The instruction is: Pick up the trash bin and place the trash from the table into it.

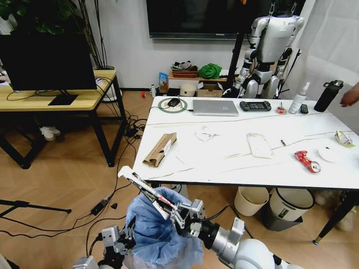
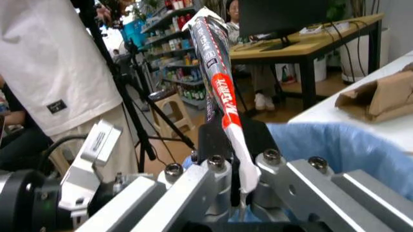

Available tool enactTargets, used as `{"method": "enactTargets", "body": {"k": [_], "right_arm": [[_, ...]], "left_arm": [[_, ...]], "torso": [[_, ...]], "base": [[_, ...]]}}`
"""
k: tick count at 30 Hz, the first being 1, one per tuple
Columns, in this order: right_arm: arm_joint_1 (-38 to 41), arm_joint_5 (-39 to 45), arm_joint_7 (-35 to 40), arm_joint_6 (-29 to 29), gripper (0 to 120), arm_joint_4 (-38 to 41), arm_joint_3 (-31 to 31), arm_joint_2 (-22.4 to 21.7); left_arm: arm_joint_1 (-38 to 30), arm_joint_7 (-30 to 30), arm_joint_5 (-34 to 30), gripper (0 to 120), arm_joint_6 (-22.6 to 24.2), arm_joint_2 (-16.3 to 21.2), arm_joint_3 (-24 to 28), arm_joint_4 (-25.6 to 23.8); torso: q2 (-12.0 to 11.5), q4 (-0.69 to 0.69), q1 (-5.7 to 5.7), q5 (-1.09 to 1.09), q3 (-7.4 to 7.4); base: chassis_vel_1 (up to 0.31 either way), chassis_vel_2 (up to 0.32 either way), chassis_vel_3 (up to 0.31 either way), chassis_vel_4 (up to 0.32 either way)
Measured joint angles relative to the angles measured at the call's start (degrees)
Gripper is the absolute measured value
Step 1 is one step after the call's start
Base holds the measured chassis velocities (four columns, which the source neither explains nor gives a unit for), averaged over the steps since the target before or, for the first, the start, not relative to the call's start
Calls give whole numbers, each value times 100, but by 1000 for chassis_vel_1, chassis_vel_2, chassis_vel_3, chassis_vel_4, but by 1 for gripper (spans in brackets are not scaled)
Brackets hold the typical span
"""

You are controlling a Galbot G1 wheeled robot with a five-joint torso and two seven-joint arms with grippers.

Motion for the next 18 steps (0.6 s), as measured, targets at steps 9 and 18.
{"method": "enactTargets", "body": {"k": [9, 18], "right_arm": [[-317, -230, -2, 114, 32, 36, 159, 9], [-364, -75, -72, 166, 61, 259, 524, 39]], "left_arm": [[19, -29, 20, 0, 64, 20, -33, -145], [38, -105, -115, 0, 160, 248, -127, -248]], "torso": [[0, -1, 0, 0, 0], [0, -1, 0, 0, 0]], "base": [[0, 0, 0, 0], [0, 0, 0, 0]]}}
